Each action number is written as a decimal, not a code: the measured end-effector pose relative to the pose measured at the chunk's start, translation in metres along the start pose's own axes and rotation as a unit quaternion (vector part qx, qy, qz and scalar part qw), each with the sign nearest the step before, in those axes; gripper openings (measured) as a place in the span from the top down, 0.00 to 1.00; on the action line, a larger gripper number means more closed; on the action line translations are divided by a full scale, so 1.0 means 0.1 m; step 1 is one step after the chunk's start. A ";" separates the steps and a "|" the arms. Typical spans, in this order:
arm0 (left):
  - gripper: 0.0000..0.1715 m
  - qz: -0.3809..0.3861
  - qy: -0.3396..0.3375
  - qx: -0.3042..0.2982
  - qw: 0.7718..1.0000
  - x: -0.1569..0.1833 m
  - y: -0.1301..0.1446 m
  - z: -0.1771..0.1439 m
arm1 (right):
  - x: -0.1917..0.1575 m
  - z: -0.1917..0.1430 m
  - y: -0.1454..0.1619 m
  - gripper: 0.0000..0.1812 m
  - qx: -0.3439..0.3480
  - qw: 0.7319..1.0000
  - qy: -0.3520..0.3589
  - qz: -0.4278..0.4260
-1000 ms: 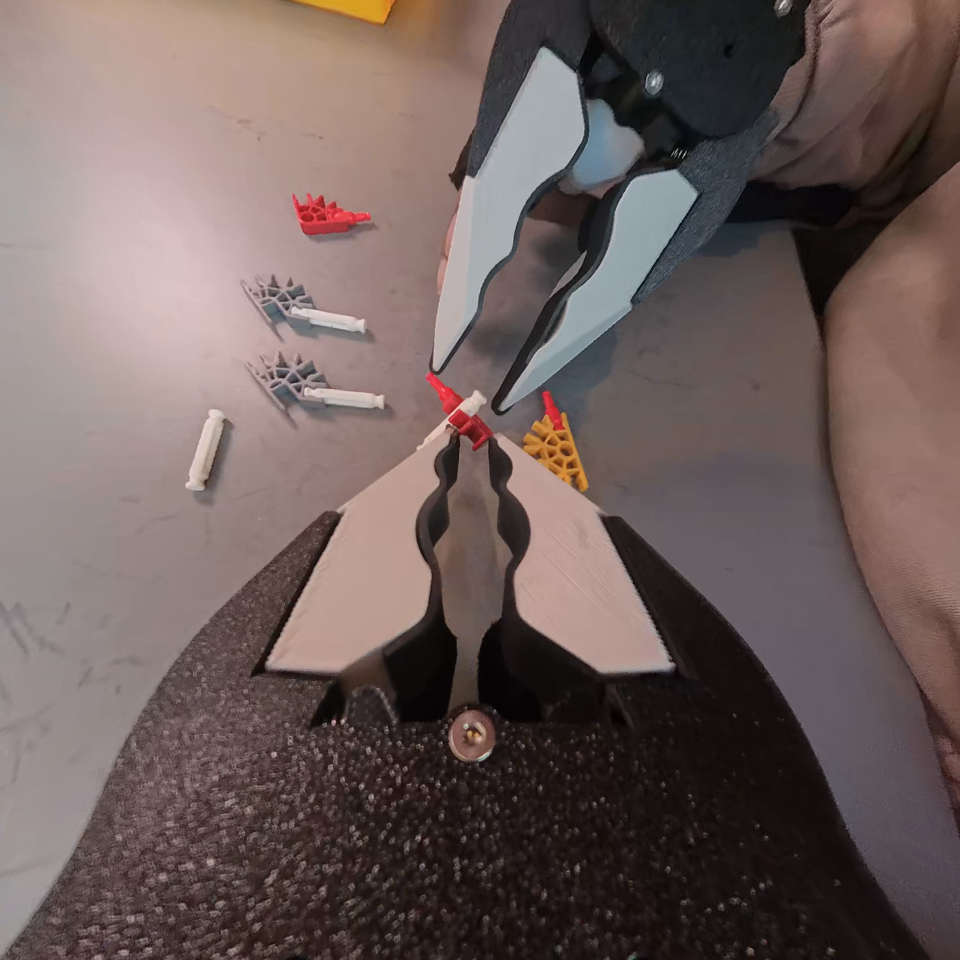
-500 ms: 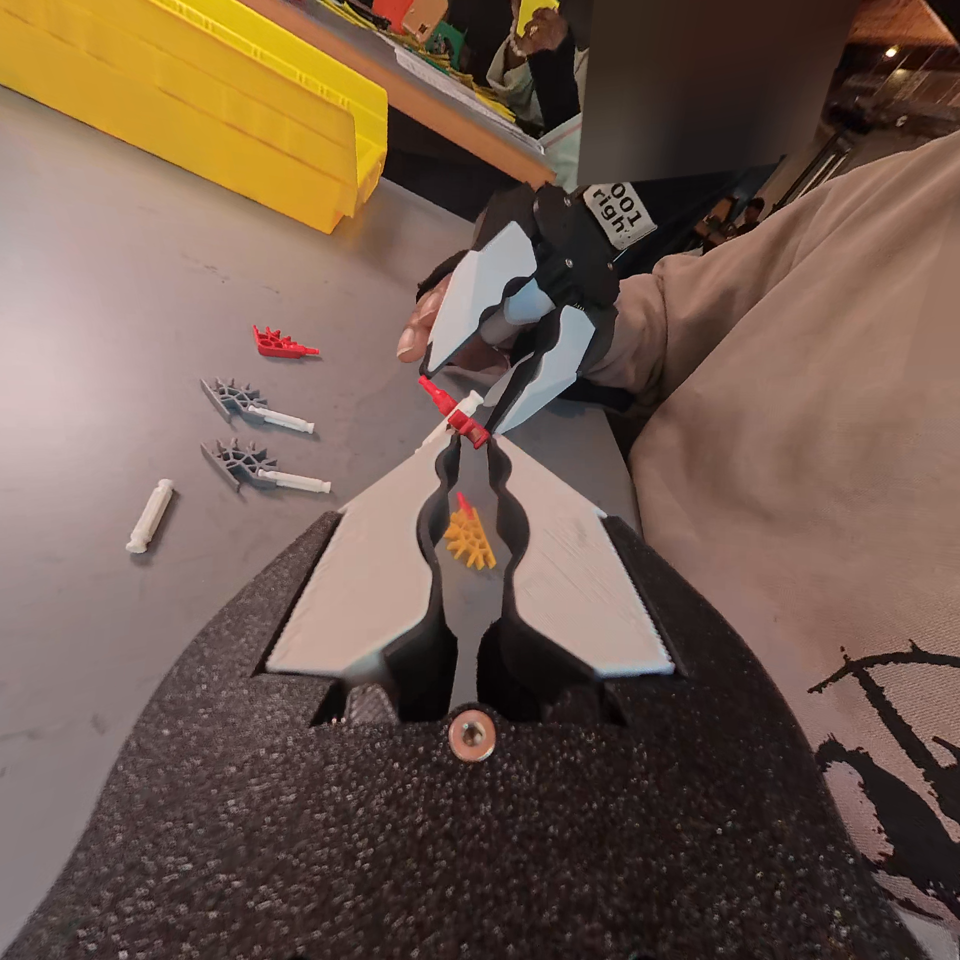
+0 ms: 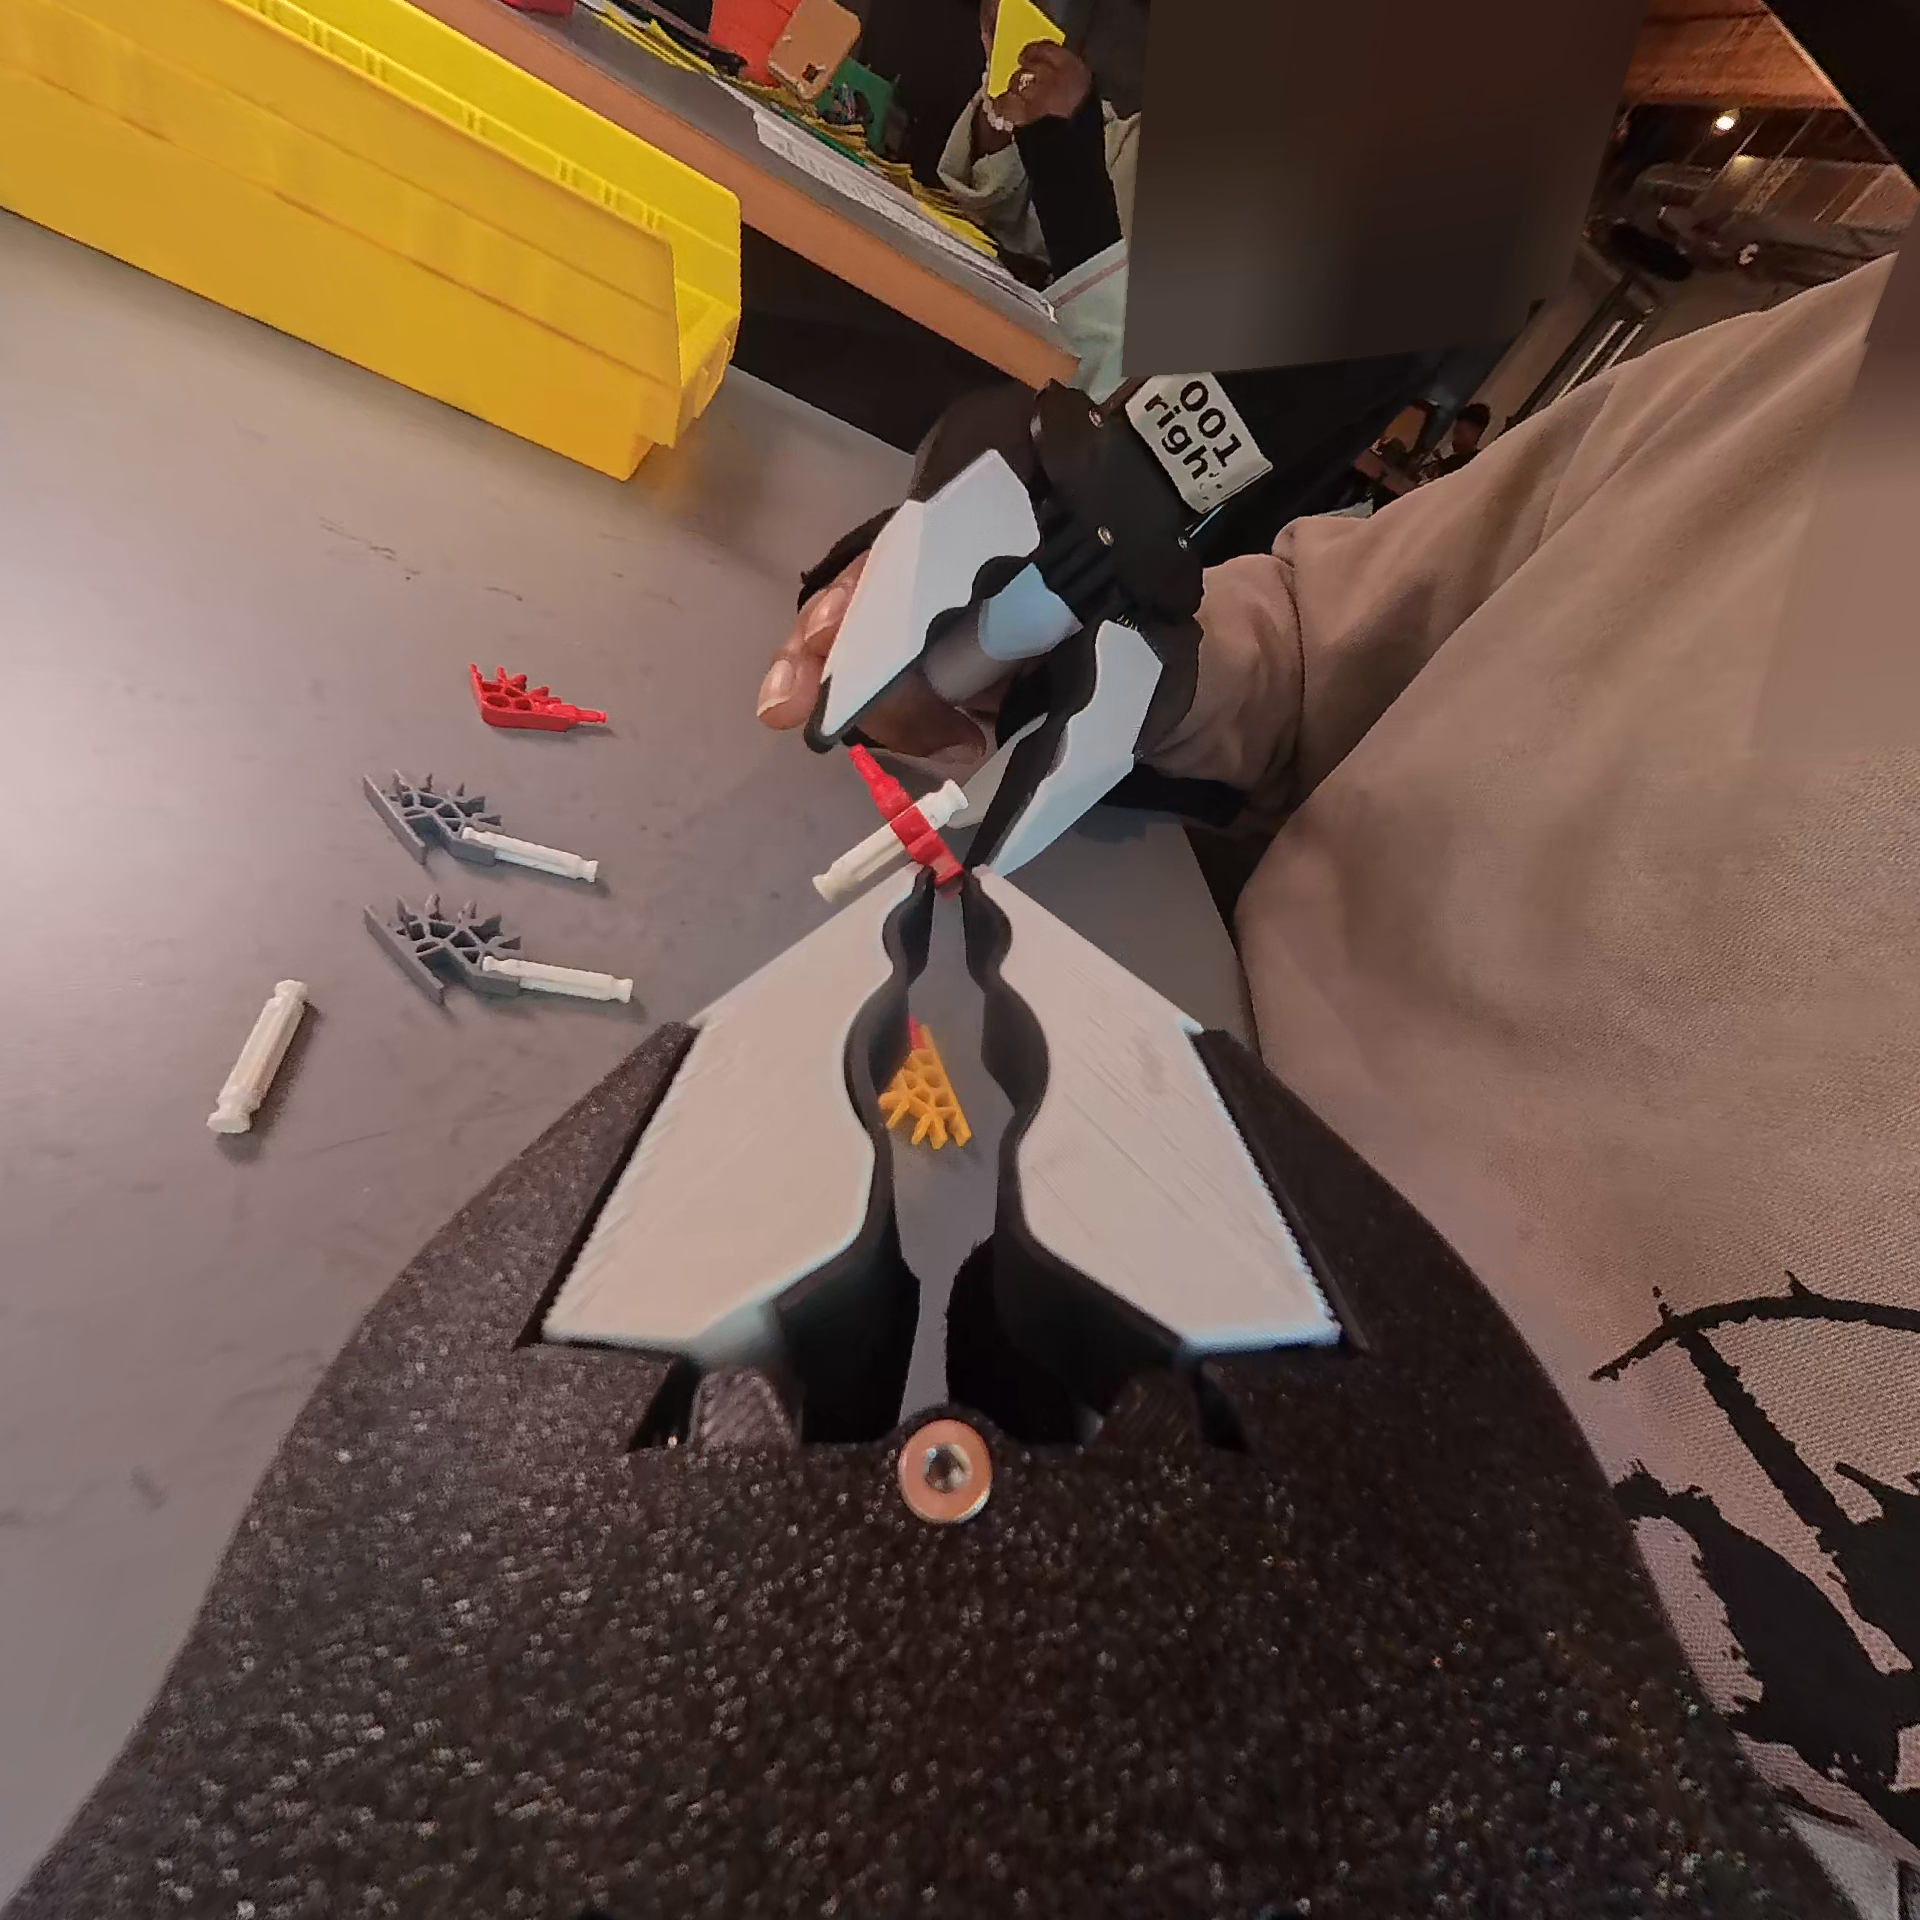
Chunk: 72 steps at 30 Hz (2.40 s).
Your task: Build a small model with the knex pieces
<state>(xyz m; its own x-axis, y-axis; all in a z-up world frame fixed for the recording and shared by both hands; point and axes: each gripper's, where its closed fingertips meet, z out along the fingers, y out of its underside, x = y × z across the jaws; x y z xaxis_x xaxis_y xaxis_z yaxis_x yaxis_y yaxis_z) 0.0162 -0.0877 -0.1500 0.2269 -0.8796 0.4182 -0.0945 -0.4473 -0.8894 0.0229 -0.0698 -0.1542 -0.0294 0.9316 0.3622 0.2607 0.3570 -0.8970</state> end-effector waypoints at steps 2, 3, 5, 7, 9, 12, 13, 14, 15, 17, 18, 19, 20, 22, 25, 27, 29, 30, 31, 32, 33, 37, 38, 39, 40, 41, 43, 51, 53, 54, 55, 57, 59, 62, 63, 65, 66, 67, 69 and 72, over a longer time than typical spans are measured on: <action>0.97 0.015 -0.019 -0.018 1.000 -0.04 0.05 0.01 | 0.00 0.02 0.07 0.81 -0.019 1.000 0.001 -0.004; 0.97 0.027 -0.031 -0.029 0.999 -0.06 0.08 0.02 | 0.00 0.03 0.11 0.82 -0.030 1.000 0.003 -0.008; 0.97 0.051 -0.052 -0.053 0.996 -0.09 0.15 0.05 | 0.01 0.04 0.18 0.83 -0.049 0.998 0.009 -0.022; 0.97 0.074 -0.077 -0.080 0.991 -0.14 0.22 0.08 | 0.00 0.06 0.26 0.83 -0.071 0.997 0.010 -0.036; 0.97 0.101 -0.100 -0.109 0.984 -0.18 0.30 0.10 | -0.03 0.08 0.33 0.84 -0.091 0.995 0.006 -0.049; 0.97 0.135 -0.130 -0.155 0.970 -0.25 0.44 0.12 | -0.06 0.10 0.43 0.84 -0.116 0.992 -0.002 -0.058; 0.97 0.144 -0.138 -0.169 0.965 -0.28 0.48 0.12 | -0.06 0.10 0.44 0.85 -0.120 0.991 -0.005 -0.058; 0.97 0.150 -0.143 -0.180 0.962 -0.30 0.52 0.12 | -0.06 0.10 0.46 0.85 -0.125 0.990 -0.006 -0.058; 0.97 0.154 -0.146 -0.186 0.959 -0.31 0.54 0.13 | -0.06 0.10 0.48 0.85 -0.130 0.990 -0.007 -0.059; 0.97 0.160 -0.150 -0.196 0.956 -0.32 0.57 0.13 | -0.06 0.09 0.51 0.85 -0.135 0.989 -0.007 -0.063; 0.97 0.162 -0.151 -0.200 0.954 -0.33 0.58 0.13 | -0.06 0.09 0.51 0.85 -0.137 0.989 -0.008 -0.063; 0.97 0.163 -0.152 -0.203 0.954 -0.33 0.60 0.13 | -0.07 0.09 0.52 0.85 -0.139 0.988 -0.009 -0.063; 0.97 0.164 -0.153 -0.205 0.953 -0.34 0.61 0.13 | -0.07 0.09 0.52 0.85 -0.139 0.988 -0.009 -0.063; 0.97 0.163 -0.155 -0.208 0.952 -0.35 0.62 0.13 | -0.07 0.09 0.53 0.85 -0.142 0.988 -0.009 -0.063; 0.97 0.162 -0.155 -0.210 0.952 -0.35 0.63 0.14 | -0.05 0.09 0.54 0.84 -0.145 0.988 -0.006 -0.061; 0.97 0.164 -0.155 -0.212 0.951 -0.35 0.64 0.14 | -0.03 0.09 0.56 0.85 -0.147 0.987 -0.004 -0.058; 0.97 0.163 -0.152 -0.212 0.952 -0.34 0.65 0.14 | -0.02 0.08 0.57 0.84 -0.149 0.987 -0.002 -0.056; 0.97 0.163 -0.152 -0.212 0.952 -0.34 0.65 0.15 | -0.02 0.08 0.57 0.85 -0.150 0.987 -0.001 -0.055; 0.96 0.164 -0.151 -0.212 0.951 -0.34 0.65 0.15 | -0.01 0.08 0.57 0.85 -0.151 0.987 -0.001 -0.055; 0.96 0.164 -0.150 -0.212 0.952 -0.33 0.65 0.15 | -0.01 0.08 0.58 0.85 -0.152 0.987 -0.001 -0.054; 0.96 0.163 -0.148 -0.212 0.952 -0.33 0.65 0.15 | -0.01 0.08 0.58 0.84 -0.152 0.987 0.000 -0.053; 0.94 0.164 -0.144 -0.212 0.953 -0.31 0.65 0.15 | 0.01 0.07 0.60 0.85 -0.157 0.986 0.004 -0.052; 0.93 0.164 -0.143 -0.211 0.953 -0.30 0.65 0.15 | 0.02 0.07 0.60 0.84 -0.158 0.986 0.006 -0.051; 0.93 0.164 -0.141 -0.210 0.953 -0.30 0.64 0.15 | 0.03 0.07 0.61 0.84 -0.159 0.986 0.007 -0.050; 0.93 0.164 -0.139 -0.208 0.954 -0.29 0.63 0.14 | 0.04 0.06 0.61 0.84 -0.159 0.986 0.009 -0.049; 0.93 0.161 -0.137 -0.202 0.956 -0.28 0.61 0.12 | 0.06 0.06 0.61 0.84 -0.159 0.986 0.013 -0.047; 0.91 0.151 -0.145 -0.176 0.962 -0.30 0.50 0.08 | 0.10 0.04 0.62 0.85 -0.159 0.986 0.021 -0.039; 0.85 0.116 -0.238 -0.065 0.962 -0.65 0.12 -0.21 | 0.73 -0.29 0.72 0.81 -0.174 0.979 0.105 0.028; 0.85 0.112 -0.229 -0.059 0.965 -0.62 0.11 -0.20 | 0.77 -0.35 0.72 0.81 -0.157 0.981 0.095 0.066; 0.85 0.108 -0.221 -0.063 0.967 -0.60 0.12 -0.18 | 0.71 -0.34 0.70 0.82 -0.147 0.983 0.072 0.078; 0.85 0.106 -0.218 -0.069 0.968 -0.59 0.14 -0.17 | 0.59 -0.32 0.67 0.82 -0.138 0.986 0.031 0.083; 0.85 0.108 -0.213 -0.087 0.967 -0.58 0.20 -0.15 | 0.20 -0.27 0.60 0.82 -0.131 0.986 -0.071 0.076; 0.85 0.110 -0.208 -0.107 0.966 -0.58 0.27 -0.12 | -0.25 -0.24 0.58 0.83 -0.145 0.972 -0.175 0.063; 0.87 0.109 -0.193 -0.118 0.968 -0.55 0.34 -0.06 | -0.57 -0.15 0.66 0.84 -0.190 0.955 -0.225 0.031; 0.88 0.110 -0.190 -0.118 0.968 -0.54 0.34 -0.05 | -0.59 -0.12 0.68 0.84 -0.202 0.953 -0.224 0.021; 0.88 0.118 -0.189 -0.117 0.968 -0.54 0.34 -0.05 | -0.57 -0.07 0.67 0.84 -0.211 0.952 -0.220 0.020; 0.88 0.123 -0.189 -0.117 0.967 -0.53 0.34 -0.05 | -0.55 -0.05 0.68 0.85 -0.221 0.951 -0.216 0.021; 0.88 0.125 -0.187 -0.118 0.967 -0.53 0.34 -0.06 | -0.56 -0.04 0.70 0.85 -0.234 0.948 -0.216 0.014; 0.88 0.122 -0.182 -0.120 0.968 -0.51 0.35 -0.05 | -0.62 -0.03 0.68 0.91 -0.239 0.944 -0.226 0.007; 0.88 0.117 -0.171 -0.123 0.970 -0.48 0.36 -0.05 | -0.66 -0.04 0.66 0.96 -0.241 0.943 -0.230 -0.001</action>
<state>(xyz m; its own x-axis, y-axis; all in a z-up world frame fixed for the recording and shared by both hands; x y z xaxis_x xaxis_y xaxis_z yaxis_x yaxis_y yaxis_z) -0.0026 -0.0619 -0.2014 0.4758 -0.8753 0.0865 -0.4019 -0.3039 -0.8638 0.0460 -0.1082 -0.2368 -0.4165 0.9016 0.1166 0.6658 0.3898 -0.6362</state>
